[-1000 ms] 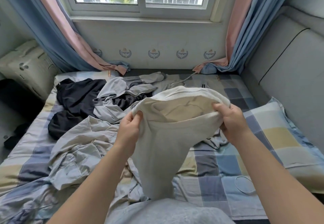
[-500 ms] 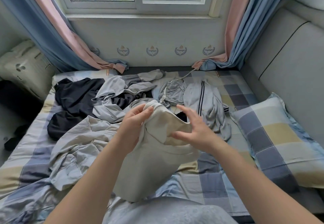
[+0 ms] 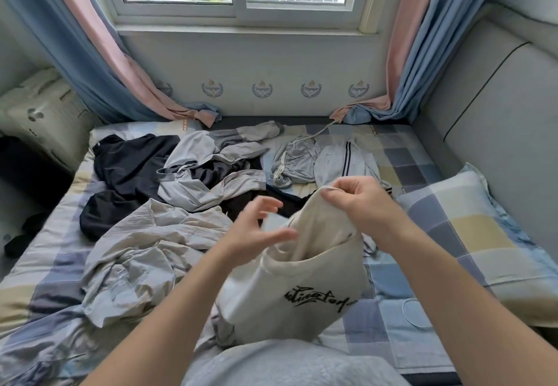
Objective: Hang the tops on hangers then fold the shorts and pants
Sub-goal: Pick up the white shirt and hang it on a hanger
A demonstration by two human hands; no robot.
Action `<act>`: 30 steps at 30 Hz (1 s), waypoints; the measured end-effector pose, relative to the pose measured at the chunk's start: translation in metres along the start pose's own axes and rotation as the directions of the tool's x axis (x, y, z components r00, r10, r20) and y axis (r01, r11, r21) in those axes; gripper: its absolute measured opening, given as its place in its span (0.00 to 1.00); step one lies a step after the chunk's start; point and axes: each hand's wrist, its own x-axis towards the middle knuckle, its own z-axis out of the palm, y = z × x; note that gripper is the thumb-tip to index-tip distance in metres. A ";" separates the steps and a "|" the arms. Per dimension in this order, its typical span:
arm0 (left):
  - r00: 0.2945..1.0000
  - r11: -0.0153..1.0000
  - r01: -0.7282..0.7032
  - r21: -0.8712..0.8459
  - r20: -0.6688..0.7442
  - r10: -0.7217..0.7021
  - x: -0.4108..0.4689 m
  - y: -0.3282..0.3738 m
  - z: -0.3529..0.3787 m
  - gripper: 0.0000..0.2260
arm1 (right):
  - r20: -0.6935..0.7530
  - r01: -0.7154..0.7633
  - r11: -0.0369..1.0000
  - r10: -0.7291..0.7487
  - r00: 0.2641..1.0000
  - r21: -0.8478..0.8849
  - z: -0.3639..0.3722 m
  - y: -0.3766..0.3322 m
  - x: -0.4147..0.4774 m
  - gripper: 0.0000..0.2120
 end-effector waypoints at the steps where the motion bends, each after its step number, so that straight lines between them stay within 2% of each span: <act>1: 0.998 1.000 -0.001 0.022 0.059 -0.001 -0.001 -0.001 0.013 0.24 | -0.006 -0.004 1.000 0.005 1.000 0.023 0.002 0.000 -0.003 0.20; 3: 0.992 0.998 -0.002 0.060 0.128 -0.006 -0.005 -0.003 0.040 0.19 | -0.012 -0.009 0.997 0.010 1.000 0.082 -0.002 -0.002 -0.010 0.22; 7: 0.996 0.995 -0.036 0.092 0.089 0.028 -0.009 -0.004 0.081 0.13 | 0.093 -0.061 0.972 0.040 0.995 0.229 -0.025 -0.009 -0.029 0.19; 11: 0.987 0.982 -0.022 0.186 -0.155 0.052 0.000 -0.002 0.099 0.17 | 0.179 -0.145 0.907 0.079 0.981 0.396 -0.055 -0.012 -0.046 0.20; 13: 0.983 0.957 0.006 0.290 -0.175 0.047 0.007 -0.003 0.103 0.23 | 0.201 -0.162 0.876 0.076 0.977 0.454 -0.071 -0.009 -0.055 0.19; 15: 0.998 0.937 0.059 0.345 -0.042 -0.047 0.013 0.000 0.108 0.22 | 0.202 -0.163 0.867 0.074 0.977 0.471 -0.087 -0.003 -0.062 0.17; 17: 0.980 0.937 0.092 0.337 0.134 -0.144 0.015 0.001 0.119 0.18 | 0.179 -0.154 0.871 0.078 0.981 0.467 -0.101 0.003 -0.069 0.14; 20: 0.925 0.966 0.098 0.239 0.335 -0.177 0.008 0.005 0.141 0.23 | 0.137 -0.144 0.867 0.088 0.987 0.477 -0.117 0.014 -0.078 0.13; 22: 0.903 0.966 0.096 0.240 0.388 -0.186 0.003 0.007 0.160 0.25 | 0.136 -0.143 0.858 0.086 0.987 0.494 -0.126 0.023 -0.084 0.14; 24: 0.917 0.928 0.035 0.370 0.358 -0.177 0.001 0.007 0.179 0.15 | 0.140 -0.139 0.849 0.078 0.987 0.510 -0.135 0.029 -0.089 0.12; 26: 0.951 0.897 0.037 0.440 0.260 -0.167 0.002 0.008 0.192 0.03 | 0.123 -0.123 0.845 0.069 0.990 0.520 -0.143 0.036 -0.092 0.08; 28: 0.981 0.928 0.122 0.353 0.097 -0.166 0.008 0.008 0.193 0.06 | 0.039 -0.097 0.851 0.090 0.995 0.516 -0.153 0.045 -0.094 0.02; 30: 0.973 0.958 0.227 0.174 -0.087 -0.215 0.016 0.011 0.184 0.10 | -0.093 -0.083 0.890 0.138 0.986 0.448 -0.165 0.060 -0.095 0.05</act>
